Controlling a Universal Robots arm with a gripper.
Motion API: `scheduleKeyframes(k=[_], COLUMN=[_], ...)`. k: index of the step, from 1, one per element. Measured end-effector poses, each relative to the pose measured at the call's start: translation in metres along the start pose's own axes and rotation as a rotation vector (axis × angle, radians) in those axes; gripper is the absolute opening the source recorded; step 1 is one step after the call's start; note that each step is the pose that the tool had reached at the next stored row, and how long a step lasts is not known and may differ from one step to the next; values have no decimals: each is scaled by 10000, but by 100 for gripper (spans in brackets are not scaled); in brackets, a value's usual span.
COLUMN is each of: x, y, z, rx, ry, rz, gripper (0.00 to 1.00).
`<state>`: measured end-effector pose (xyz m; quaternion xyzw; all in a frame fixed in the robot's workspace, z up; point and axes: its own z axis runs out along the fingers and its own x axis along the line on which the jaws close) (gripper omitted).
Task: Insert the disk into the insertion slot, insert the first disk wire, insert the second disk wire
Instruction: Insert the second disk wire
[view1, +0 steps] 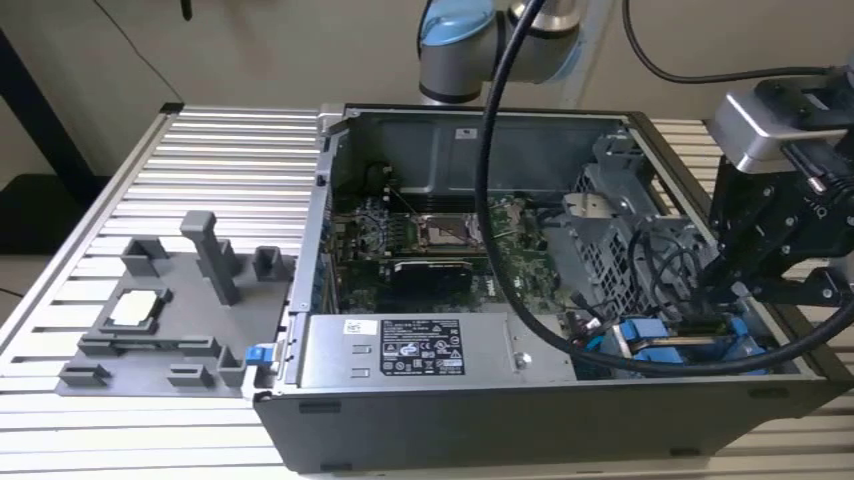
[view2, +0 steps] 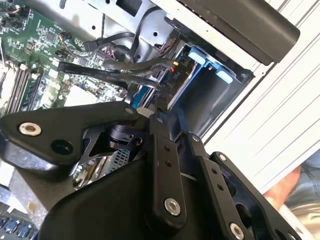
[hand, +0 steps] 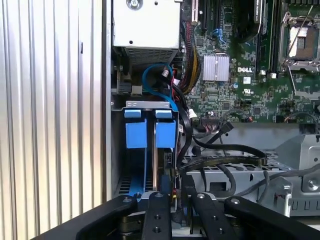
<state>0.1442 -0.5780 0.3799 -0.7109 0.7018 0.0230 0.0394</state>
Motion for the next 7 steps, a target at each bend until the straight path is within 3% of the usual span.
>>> scheduleKeyframes(k=[7], x=[0], y=[0], z=[-1], rx=[0], ry=[0], rz=[0], gripper=[24])
